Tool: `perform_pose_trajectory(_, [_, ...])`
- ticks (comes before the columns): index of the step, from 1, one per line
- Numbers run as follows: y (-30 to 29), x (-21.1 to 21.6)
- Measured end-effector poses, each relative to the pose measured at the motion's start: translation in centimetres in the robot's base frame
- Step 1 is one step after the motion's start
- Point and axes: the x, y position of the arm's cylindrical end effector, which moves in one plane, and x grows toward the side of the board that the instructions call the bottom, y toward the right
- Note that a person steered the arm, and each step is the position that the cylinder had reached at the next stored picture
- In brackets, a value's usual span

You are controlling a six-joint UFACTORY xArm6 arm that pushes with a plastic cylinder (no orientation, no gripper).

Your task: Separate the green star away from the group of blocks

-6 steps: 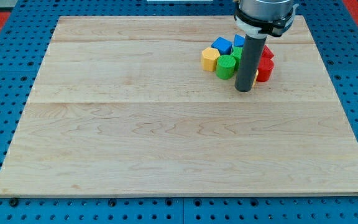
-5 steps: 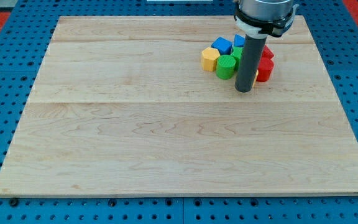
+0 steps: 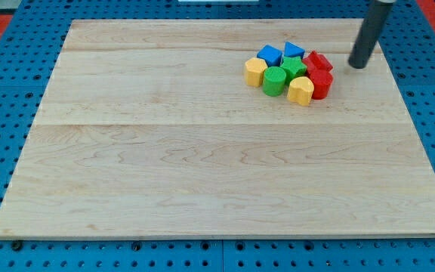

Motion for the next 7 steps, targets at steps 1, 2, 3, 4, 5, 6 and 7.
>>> perform_pose_trajectory(1, [-2.91, 0.68])
perform_pose_trajectory(2, [-2.69, 0.69])
perform_pose_trajectory(3, [-2.69, 0.69])
perform_pose_trajectory(4, [-2.7, 0.16])
perform_pose_trajectory(5, [-2.7, 0.07])
perform_pose_trajectory(6, [-2.7, 0.07])
perform_pose_trajectory(7, [-3.39, 0.07])
